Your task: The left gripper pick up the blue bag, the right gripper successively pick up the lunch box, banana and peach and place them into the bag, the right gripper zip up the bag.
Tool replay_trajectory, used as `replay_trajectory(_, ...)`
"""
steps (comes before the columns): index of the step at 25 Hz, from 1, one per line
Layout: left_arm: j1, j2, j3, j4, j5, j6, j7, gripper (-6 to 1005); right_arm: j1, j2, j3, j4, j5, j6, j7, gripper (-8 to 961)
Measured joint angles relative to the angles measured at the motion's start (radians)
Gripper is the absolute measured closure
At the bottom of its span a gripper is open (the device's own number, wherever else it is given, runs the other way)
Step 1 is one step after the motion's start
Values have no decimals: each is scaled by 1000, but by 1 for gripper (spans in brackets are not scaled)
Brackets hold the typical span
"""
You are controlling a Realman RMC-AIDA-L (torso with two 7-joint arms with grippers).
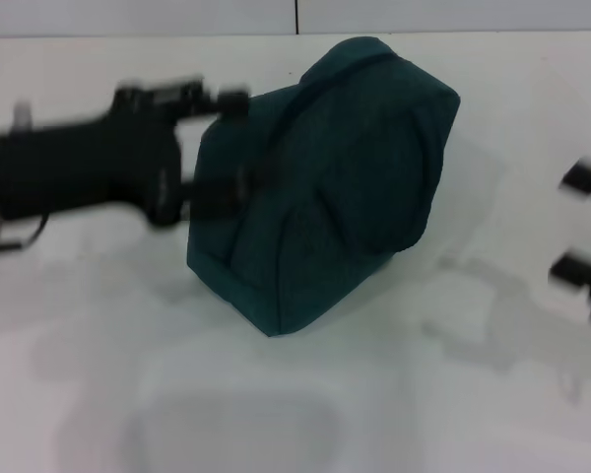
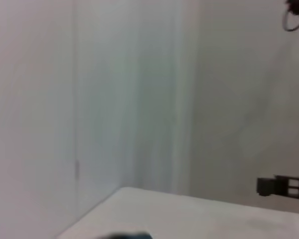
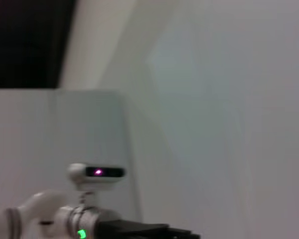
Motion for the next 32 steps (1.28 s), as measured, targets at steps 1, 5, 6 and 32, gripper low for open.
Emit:
replay_trajectory(1, 20, 0, -1, -38, -17, 25, 59, 337, 0, 2, 1, 1, -28, -4, -9, 96)
replay_trajectory(5, 80, 1, -22, -169, -41, 82, 241, 268, -13, 35, 1, 63, -109, 15, -125, 97)
replay_trajectory(6, 100, 1, -36, -227, -35, 89, 299, 268, -16, 44, 2, 82, -113, 30, -153, 97)
replay_trajectory(32, 146, 5, -194, -623, 76, 163, 609, 281, -7, 70, -22, 244, -144, 246, -274, 97)
